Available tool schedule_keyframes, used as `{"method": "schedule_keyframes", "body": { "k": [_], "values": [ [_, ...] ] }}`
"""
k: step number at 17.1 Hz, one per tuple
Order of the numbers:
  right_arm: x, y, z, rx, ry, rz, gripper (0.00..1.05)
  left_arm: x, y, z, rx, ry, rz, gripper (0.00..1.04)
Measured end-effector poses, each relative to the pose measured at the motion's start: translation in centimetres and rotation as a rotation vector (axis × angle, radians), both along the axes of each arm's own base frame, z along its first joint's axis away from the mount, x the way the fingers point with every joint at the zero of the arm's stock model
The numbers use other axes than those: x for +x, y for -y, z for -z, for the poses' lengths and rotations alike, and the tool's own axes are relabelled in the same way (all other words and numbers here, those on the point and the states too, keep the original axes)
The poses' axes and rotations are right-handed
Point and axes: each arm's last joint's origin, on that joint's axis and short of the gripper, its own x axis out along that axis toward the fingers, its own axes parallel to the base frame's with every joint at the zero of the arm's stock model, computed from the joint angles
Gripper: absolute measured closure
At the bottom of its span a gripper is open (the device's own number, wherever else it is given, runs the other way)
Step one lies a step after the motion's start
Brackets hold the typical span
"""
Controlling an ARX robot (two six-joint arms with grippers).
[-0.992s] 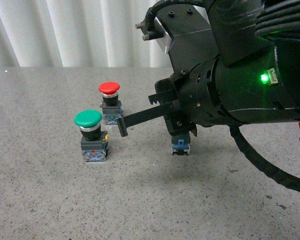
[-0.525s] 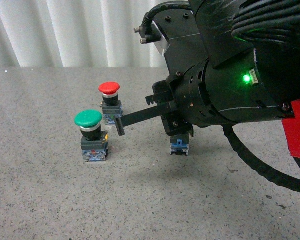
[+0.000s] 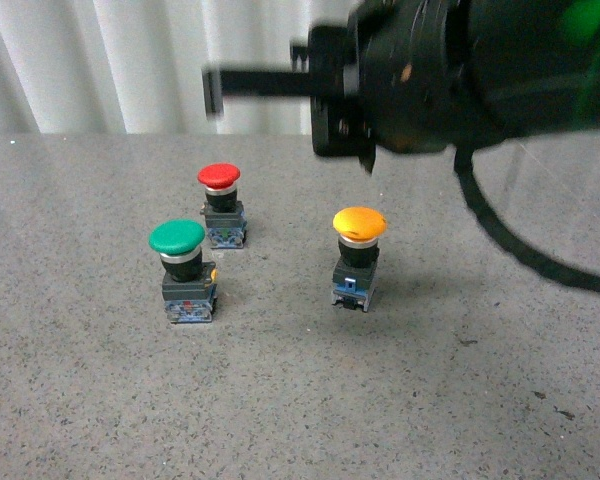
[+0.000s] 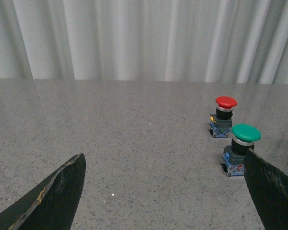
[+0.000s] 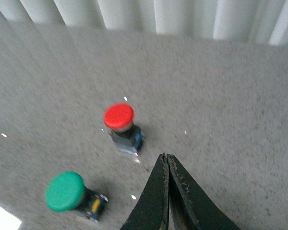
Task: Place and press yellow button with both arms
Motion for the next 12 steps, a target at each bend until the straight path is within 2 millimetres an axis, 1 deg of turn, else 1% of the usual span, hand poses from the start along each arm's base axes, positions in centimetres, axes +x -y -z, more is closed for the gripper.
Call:
{"method": "schedule_keyframes", "body": {
  "k": [2, 4, 6, 9, 10, 11, 12],
  "values": [
    [-1.0, 0.6, -3.0, 0.089, 0.061, -0.014, 1.03, 0.0, 0.0, 0.0, 0.0, 0.0, 0.0, 0.07],
    [-1.8, 1.2, -4.7, 0.129, 0.088, -0.023, 1.03, 0.0, 0.0, 0.0, 0.0, 0.0, 0.0, 0.07],
    [-3.3, 2.6, -5.6, 0.154, 0.101, -0.026, 1.03, 0.0, 0.0, 0.0, 0.0, 0.0, 0.0, 0.07],
    [-6.7, 5.2, -6.4, 0.173, 0.11, -0.036, 1.03, 0.0, 0.0, 0.0, 0.0, 0.0, 0.0, 0.07],
    [-8.1, 5.9, -6.5, 0.174, 0.205, 0.026, 1.03, 0.0, 0.0, 0.0, 0.0, 0.0, 0.0, 0.07],
    [-9.5, 7.6, -6.1, 0.133, 0.319, 0.194, 1.03, 0.0, 0.0, 0.0, 0.0, 0.0, 0.0, 0.07],
    [-11.2, 10.2, -4.8, 0.04, 0.352, 0.342, 1.03, 0.0, 0.0, 0.0, 0.0, 0.0, -0.001, 0.07]
  ]
}}
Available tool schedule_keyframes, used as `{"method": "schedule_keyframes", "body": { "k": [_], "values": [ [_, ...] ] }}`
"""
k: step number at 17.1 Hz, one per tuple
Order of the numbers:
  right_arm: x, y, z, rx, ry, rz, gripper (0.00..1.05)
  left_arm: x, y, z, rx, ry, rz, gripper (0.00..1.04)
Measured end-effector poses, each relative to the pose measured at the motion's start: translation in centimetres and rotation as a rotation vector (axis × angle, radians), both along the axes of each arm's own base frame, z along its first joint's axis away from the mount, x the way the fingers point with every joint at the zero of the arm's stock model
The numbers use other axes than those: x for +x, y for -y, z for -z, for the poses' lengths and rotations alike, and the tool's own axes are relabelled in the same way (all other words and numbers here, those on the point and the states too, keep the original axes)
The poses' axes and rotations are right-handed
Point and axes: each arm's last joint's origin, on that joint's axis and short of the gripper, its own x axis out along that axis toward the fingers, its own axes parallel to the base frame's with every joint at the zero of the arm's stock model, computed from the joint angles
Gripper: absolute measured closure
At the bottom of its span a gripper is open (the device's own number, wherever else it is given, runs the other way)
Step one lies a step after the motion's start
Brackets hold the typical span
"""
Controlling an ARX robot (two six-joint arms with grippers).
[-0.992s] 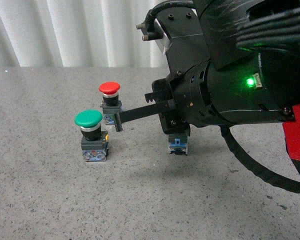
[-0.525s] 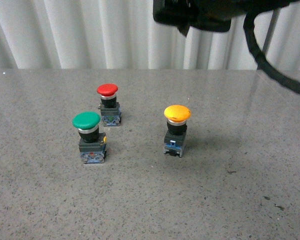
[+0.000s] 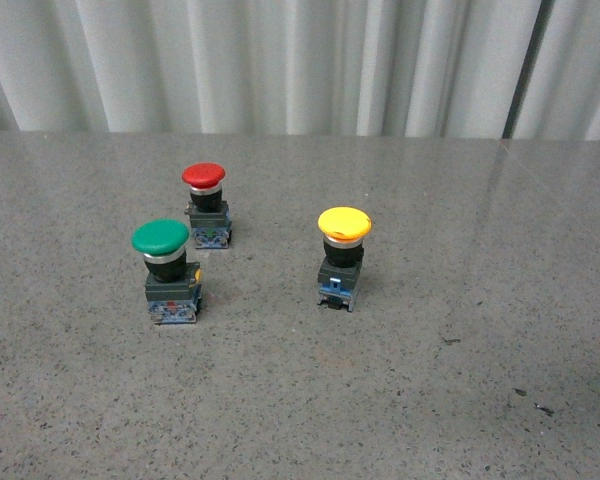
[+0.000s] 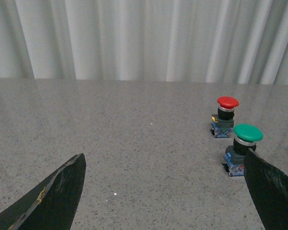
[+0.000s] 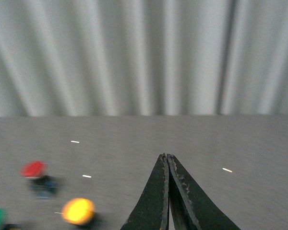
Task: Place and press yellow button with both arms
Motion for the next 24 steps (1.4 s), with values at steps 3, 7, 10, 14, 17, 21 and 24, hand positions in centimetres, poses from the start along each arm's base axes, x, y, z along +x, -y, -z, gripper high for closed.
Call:
{"method": "schedule_keyframes", "body": {
  "k": [3, 7, 10, 14, 17, 21, 24],
  "values": [
    [-5.6, 8.6, 6.6, -0.082, -0.06, 0.119, 1.03, 0.0, 0.0, 0.0, 0.0, 0.0, 0.001, 0.07],
    [-7.2, 9.8, 7.9, -0.077, 0.011, 0.123, 1.03, 0.0, 0.0, 0.0, 0.0, 0.0, 0.0, 0.07],
    [-7.6, 9.8, 8.8, -0.08, 0.011, 0.123, 1.03, 0.0, 0.0, 0.0, 0.0, 0.0, 0.0, 0.07],
    [-8.0, 9.8, 10.0, -0.082, 0.003, 0.122, 1.03, 0.0, 0.0, 0.0, 0.0, 0.0, 0.0, 0.07],
    [-8.5, 9.8, 10.2, -0.083, -0.001, 0.122, 1.03, 0.0, 0.0, 0.0, 0.0, 0.0, 0.0, 0.07],
    [-9.3, 9.8, 11.3, -0.083, 0.014, 0.124, 1.03, 0.0, 0.0, 0.0, 0.0, 0.0, 0.0, 0.07],
    [-9.3, 9.8, 11.3, -0.083, 0.016, 0.124, 1.03, 0.0, 0.0, 0.0, 0.0, 0.0, 0.0, 0.07]
  ]
}}
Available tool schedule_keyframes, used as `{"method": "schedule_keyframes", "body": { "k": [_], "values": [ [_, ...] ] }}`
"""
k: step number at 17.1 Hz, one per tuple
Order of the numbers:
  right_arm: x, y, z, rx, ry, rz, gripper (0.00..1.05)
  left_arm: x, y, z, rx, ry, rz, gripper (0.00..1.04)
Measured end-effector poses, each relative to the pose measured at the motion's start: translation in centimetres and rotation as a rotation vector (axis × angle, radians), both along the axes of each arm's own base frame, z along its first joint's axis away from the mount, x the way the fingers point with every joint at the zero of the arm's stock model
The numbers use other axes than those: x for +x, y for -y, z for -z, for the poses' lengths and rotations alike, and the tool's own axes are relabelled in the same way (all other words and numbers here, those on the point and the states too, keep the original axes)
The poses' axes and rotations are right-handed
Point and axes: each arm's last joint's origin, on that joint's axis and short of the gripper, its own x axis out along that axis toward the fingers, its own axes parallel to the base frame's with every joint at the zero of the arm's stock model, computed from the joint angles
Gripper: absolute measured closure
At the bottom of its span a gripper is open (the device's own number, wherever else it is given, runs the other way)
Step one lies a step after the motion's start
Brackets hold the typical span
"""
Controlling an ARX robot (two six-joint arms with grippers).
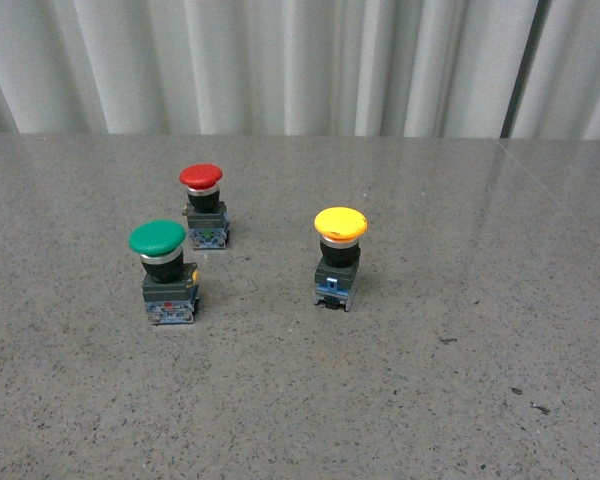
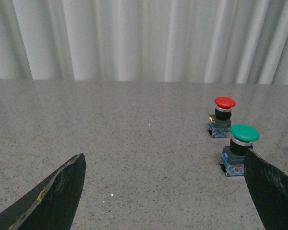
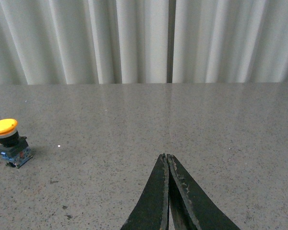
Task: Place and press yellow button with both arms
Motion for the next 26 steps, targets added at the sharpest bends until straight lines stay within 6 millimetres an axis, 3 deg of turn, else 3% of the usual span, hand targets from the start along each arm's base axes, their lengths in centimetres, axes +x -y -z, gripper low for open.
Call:
{"method": "schedule_keyframes", "body": {
  "k": [4, 12, 13, 26],
  "values": [
    [0.0, 0.0, 0.0, 0.0, 0.0, 0.0, 1.0, 0.0, 0.0, 0.0, 0.0, 0.0, 0.0, 0.07],
    [0.0, 0.0, 0.0, 0.0, 0.0, 0.0, 0.12, 0.0, 0.0, 0.0, 0.0, 0.0, 0.0, 0.07],
    [0.0, 0.0, 0.0, 0.0, 0.0, 0.0, 0.05, 0.0, 0.0, 0.0, 0.0, 0.0, 0.0, 0.07],
    [0.0, 0.0, 0.0, 0.0, 0.0, 0.0, 0.07, 0.0, 0.0, 0.0, 0.0, 0.0, 0.0, 0.07]
  ]
}}
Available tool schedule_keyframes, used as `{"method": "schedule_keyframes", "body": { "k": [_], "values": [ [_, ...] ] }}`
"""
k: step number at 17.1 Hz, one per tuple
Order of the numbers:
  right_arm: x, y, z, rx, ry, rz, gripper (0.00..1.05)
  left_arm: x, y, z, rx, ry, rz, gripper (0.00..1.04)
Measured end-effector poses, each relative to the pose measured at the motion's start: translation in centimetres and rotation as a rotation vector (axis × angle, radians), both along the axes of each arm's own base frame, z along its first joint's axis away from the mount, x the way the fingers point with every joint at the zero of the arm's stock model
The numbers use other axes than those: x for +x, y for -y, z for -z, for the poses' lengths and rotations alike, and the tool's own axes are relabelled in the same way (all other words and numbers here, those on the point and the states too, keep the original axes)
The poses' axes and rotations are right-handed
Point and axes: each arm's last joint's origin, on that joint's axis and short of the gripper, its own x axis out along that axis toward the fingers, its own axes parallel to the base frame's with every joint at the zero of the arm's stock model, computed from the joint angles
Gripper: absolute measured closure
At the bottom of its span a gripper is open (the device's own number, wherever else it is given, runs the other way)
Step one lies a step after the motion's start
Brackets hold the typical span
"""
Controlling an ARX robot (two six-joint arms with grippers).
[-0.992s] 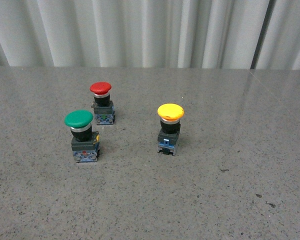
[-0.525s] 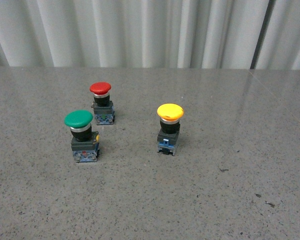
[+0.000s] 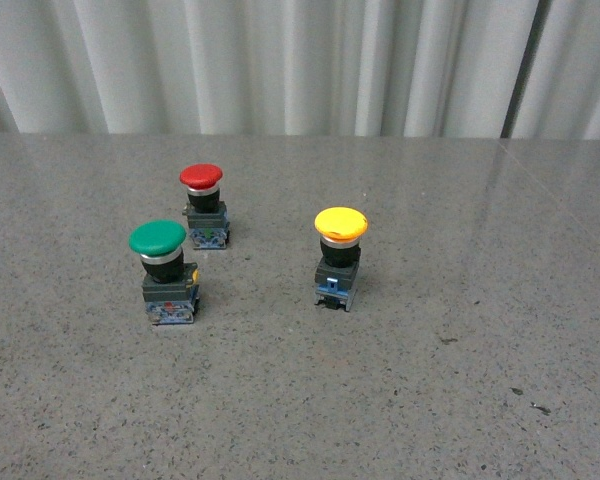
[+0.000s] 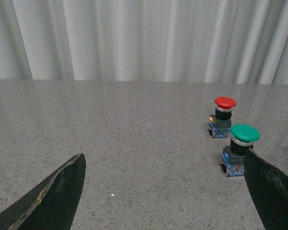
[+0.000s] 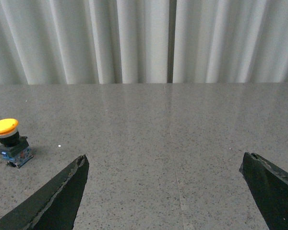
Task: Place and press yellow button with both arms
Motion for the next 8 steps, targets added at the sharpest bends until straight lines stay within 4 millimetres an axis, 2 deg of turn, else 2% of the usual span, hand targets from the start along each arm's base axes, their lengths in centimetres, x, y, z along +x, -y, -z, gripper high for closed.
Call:
{"method": "schedule_keyframes", "body": {
  "k": [8],
  "values": [
    [0.0, 0.0, 0.0, 0.0, 0.0, 0.0, 0.07, 0.0, 0.0, 0.0, 0.0, 0.0, 0.0, 0.07]
  ]
}}
